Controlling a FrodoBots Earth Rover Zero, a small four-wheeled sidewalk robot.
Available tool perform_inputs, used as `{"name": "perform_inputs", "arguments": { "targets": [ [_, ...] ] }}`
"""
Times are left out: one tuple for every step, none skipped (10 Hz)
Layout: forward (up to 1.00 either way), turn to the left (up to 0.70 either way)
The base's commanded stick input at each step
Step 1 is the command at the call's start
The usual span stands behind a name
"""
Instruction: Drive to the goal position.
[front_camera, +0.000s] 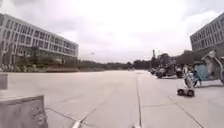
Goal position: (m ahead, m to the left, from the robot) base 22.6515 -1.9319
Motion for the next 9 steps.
{"name": "perform_inputs", "arguments": {
  "targets": [
    [0.70,0.00],
    [0.70,0.00],
    [0.70,0.00],
    [0.70,0.00],
    [0.70,0.00],
    [0.70,0.00],
    [0.70,0.00],
    [0.70,0.00],
    [0.70,0.00]
  ]
}}
